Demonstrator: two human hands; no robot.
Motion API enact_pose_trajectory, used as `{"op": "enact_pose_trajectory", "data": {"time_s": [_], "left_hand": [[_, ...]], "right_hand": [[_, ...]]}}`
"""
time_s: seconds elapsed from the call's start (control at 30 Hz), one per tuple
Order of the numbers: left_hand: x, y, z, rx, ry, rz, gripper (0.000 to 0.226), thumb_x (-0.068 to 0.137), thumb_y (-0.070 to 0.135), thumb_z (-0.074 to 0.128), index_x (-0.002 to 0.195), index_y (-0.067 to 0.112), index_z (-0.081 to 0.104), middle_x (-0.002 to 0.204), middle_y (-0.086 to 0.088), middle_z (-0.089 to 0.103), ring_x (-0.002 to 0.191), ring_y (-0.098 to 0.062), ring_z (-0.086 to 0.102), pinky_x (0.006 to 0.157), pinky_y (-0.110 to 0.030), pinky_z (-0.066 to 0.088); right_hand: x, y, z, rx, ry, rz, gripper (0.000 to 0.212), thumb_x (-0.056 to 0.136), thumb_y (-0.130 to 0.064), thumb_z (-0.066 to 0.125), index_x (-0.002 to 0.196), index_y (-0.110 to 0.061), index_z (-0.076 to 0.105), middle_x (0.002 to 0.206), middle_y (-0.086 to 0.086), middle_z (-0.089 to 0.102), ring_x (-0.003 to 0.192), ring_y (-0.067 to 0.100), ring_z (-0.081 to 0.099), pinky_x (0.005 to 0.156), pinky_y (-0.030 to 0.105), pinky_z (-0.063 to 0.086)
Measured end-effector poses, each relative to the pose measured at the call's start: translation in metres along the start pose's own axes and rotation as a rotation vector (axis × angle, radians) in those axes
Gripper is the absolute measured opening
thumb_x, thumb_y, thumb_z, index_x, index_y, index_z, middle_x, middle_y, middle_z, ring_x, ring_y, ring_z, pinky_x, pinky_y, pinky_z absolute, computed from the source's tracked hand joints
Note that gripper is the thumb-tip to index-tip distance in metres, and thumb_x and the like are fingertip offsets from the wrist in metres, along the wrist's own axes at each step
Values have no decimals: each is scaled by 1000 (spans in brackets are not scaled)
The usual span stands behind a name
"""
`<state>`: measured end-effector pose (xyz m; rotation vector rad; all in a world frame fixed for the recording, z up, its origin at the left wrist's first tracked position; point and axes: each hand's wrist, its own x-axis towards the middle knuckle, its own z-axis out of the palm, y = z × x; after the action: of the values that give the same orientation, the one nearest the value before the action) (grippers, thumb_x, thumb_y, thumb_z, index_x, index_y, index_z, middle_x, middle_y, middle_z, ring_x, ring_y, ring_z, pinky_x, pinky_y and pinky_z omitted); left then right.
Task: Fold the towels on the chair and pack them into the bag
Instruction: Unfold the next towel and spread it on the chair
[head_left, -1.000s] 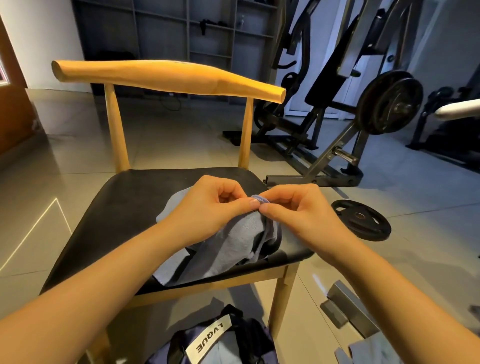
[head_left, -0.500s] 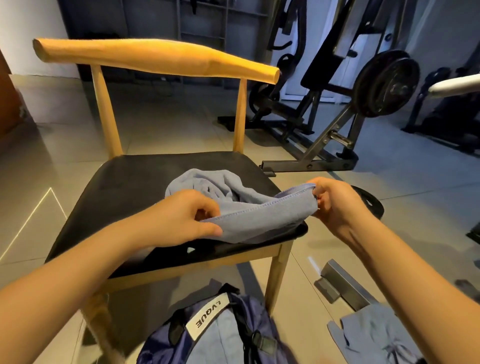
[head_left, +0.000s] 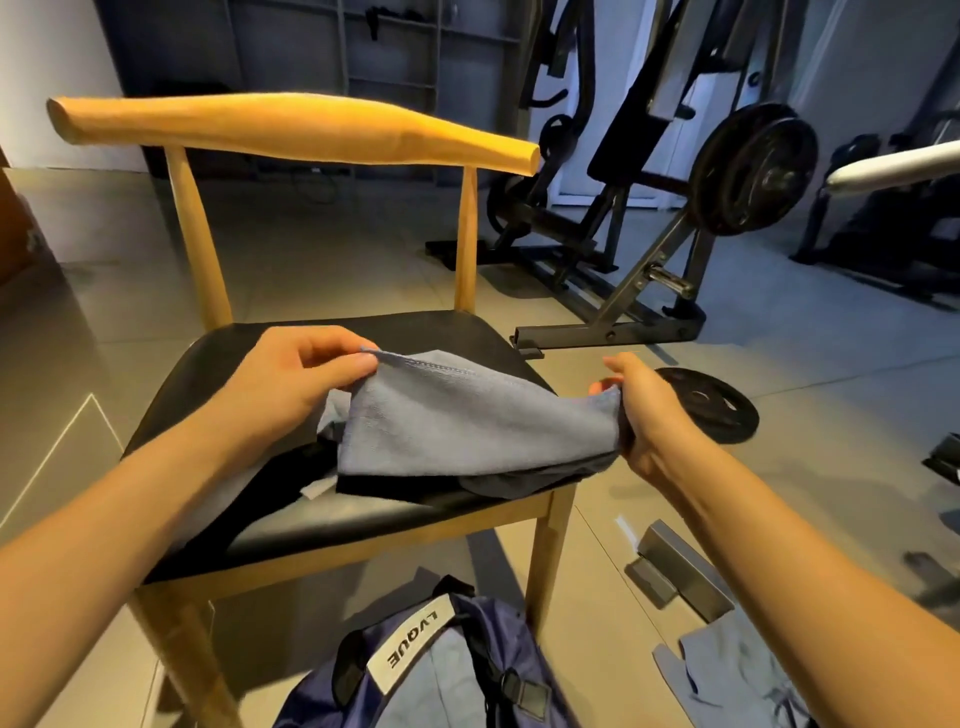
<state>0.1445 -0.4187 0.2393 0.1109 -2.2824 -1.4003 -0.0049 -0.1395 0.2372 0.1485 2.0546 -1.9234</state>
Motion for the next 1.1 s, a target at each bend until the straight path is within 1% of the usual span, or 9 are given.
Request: {"op": "enact_pose_trajectory", "data": {"time_s": [0.07, 0.23, 0.3, 0.37, 0.5, 0.67, 0.87, 0.97, 1.1], "left_hand": [[7, 9, 18, 24, -12, 62, 16, 98, 11, 64, 97, 17, 78, 95, 5, 77, 94, -9, 70, 85, -24, 56], [44, 27, 79, 194, -281, 218, 12, 99, 16, 63, 97, 19, 75, 114, 10, 71, 110, -4, 64, 96, -20, 49], [56, 20, 101, 262, -383, 182, 11, 100, 22, 62, 96, 23, 72, 111, 8, 72, 105, -7, 65, 93, -29, 51], [59, 11, 113, 311, -429, 174, 11, 100, 26, 61, 92, 25, 69, 93, 5, 72, 88, -13, 66, 82, -39, 53], [39, -4, 104, 339, -407, 249, 15, 102, 25, 58, 92, 19, 66, 83, 1, 68, 80, -18, 62, 78, -43, 50], [-2, -20, 86, 456, -384, 350, 23, 103, 42, 46, 94, 27, 61, 90, 15, 64, 88, -6, 59, 82, -34, 47], [-24, -18, 85, 478, -343, 360, 24, 105, 46, 43, 97, 30, 60, 91, 15, 65, 88, -7, 60, 77, -36, 49], [-29, -15, 86, 526, -361, 373, 27, 105, 47, 41, 98, 30, 60, 92, 13, 63, 90, -9, 58, 78, -36, 48], [-31, -11, 85, 523, -382, 362, 28, 105, 47, 40, 101, 28, 61, 95, 13, 64, 91, -9, 59, 80, -36, 49]], "right_hand": [[-2, 0, 9, -119, -44, 13, 29, 98, -39, 59, 83, -14, 59, 88, 5, 65, 86, 21, 62, 85, 39, 52], [-8, 4, 15, -271, -89, -140, 31, 96, -33, 63, 84, -6, 65, 92, 20, 72, 85, 28, 67, 71, 36, 49], [-10, 6, 12, -286, -80, -188, 29, 97, -31, 62, 87, -4, 66, 86, 21, 68, 80, 28, 60, 68, 35, 45], [-9, 8, 8, -306, -70, -200, 29, 99, -30, 59, 87, -4, 65, 84, 16, 63, 80, 25, 56, 66, 34, 44], [3, 17, -3, -351, -16, -202, 35, 104, -30, 52, 92, -1, 68, 80, 11, 59, 75, 17, 55, 63, 26, 44], [15, 33, 1, -364, 0, -228, 49, 104, -43, 51, 106, 4, 66, 88, 17, 61, 79, 21, 60, 66, 30, 49], [22, 35, 19, -468, -30, -271, 52, 91, -47, 68, 87, 4, 72, 80, 23, 68, 71, 22, 59, 65, 34, 48], [24, 30, 28, -584, -69, -207, 47, 88, -49, 71, 75, -4, 72, 67, 10, 65, 66, 19, 60, 63, 33, 48], [27, 21, 35, -628, -104, -112, 36, 81, -37, 80, 84, -2, 73, 68, 8, 64, 63, 19, 60, 53, 28, 45]]}}
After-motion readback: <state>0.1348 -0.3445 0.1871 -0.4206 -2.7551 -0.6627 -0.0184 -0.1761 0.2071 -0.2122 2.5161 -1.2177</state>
